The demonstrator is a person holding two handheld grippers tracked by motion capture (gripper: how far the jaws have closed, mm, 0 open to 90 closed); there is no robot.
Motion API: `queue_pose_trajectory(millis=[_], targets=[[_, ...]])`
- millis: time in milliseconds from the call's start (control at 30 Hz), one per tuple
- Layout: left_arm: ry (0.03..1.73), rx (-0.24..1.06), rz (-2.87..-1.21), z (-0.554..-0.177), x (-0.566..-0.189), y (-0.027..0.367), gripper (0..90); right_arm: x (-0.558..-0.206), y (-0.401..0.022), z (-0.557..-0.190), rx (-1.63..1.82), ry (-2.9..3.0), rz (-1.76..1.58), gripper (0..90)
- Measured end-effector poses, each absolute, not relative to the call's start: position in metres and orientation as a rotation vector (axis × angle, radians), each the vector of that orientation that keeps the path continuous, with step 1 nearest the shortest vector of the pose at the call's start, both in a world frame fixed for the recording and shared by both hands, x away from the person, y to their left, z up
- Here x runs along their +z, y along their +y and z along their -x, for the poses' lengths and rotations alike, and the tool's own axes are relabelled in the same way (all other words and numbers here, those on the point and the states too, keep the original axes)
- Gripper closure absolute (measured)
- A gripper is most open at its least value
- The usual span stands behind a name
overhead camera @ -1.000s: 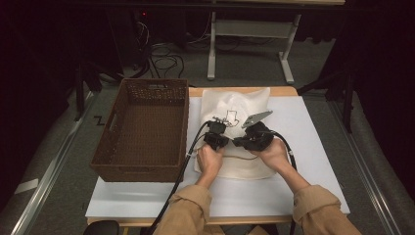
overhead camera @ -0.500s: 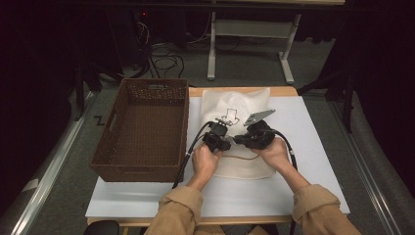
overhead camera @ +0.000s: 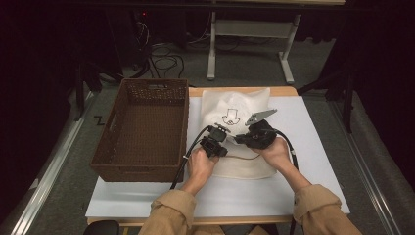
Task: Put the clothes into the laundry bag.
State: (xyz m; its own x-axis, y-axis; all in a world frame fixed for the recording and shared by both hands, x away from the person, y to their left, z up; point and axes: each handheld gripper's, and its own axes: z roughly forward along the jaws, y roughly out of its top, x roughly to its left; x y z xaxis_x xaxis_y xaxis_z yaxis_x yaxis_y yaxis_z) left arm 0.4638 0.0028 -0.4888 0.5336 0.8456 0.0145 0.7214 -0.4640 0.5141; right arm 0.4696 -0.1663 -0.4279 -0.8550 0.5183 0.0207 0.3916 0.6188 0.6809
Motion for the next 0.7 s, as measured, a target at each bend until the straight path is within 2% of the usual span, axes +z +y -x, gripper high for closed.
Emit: queue_pose_trajectory(millis=[67,133,233,400,533,700], targets=[[1.270,0.379,-2.344,-0.466,-0.494,0.002,64.0,-0.428,-0.166,-0.469,1.056,2.662,-0.760,88.1],[1.261,0.385,-2.319,-0.468,-0.495,0.003,76.1,-0.427,-0.167,-0.469,1.057,2.663,-0.765,88.1],[1.283,0.368,-2.283,-0.475,-0.496,0.002,86.6,-0.427,-0.168,-0.469,1.057,2.664,-0.767,88.1],[1.327,0.334,-2.186,-0.491,-0.495,-0.001,88.0,-0.429,-0.165,-0.470,1.052,2.674,-0.763,88.1],[1.324,0.391,-2.075,-0.499,-0.500,-0.003,88.0,-0.430,-0.165,-0.470,1.048,2.681,-0.769,88.2],[1.369,0.423,-2.059,-0.506,-0.504,-0.009,87.4,-0.434,-0.162,-0.472,1.026,2.687,-0.771,88.3]])
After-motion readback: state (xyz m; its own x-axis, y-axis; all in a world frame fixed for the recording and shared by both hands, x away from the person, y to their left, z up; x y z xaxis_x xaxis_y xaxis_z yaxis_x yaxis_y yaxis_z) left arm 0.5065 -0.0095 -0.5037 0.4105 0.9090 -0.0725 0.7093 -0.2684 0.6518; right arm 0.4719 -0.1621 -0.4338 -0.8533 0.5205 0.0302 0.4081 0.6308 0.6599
